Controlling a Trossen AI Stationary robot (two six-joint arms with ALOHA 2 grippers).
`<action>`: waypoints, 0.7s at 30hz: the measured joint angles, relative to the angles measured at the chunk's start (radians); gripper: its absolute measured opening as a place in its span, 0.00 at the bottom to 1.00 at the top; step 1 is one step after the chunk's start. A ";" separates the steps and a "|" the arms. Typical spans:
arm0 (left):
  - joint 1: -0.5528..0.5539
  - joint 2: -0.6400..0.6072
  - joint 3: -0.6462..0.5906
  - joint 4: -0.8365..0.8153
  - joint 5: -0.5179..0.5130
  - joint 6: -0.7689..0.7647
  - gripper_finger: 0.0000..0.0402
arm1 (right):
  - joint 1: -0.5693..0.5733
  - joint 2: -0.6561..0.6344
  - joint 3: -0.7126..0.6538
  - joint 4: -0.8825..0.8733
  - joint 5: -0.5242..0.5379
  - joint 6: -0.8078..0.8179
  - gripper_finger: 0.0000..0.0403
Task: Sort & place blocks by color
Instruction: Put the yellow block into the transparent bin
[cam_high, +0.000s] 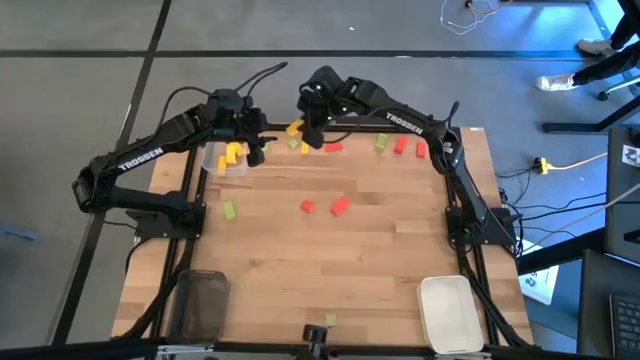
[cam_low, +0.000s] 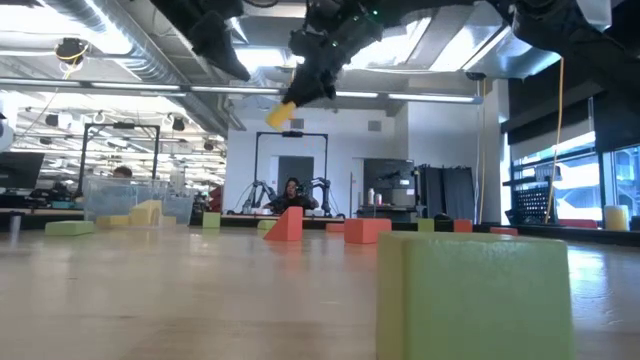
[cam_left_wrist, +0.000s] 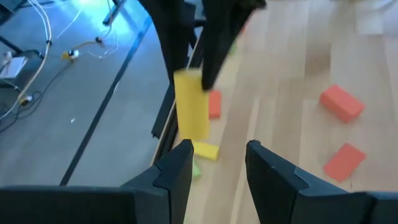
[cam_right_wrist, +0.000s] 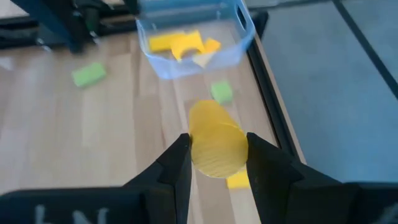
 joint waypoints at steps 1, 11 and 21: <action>-0.007 0.004 0.000 0.013 0.000 -0.008 0.34 | 0.007 -0.001 0.000 0.015 0.000 0.000 0.30; -0.025 0.075 -0.001 0.044 -0.017 -0.002 0.34 | 0.048 -0.002 0.000 0.100 0.005 -0.026 0.30; -0.084 0.079 -0.001 0.069 -0.253 0.104 0.34 | 0.050 -0.003 -0.001 0.103 -0.001 -0.027 0.30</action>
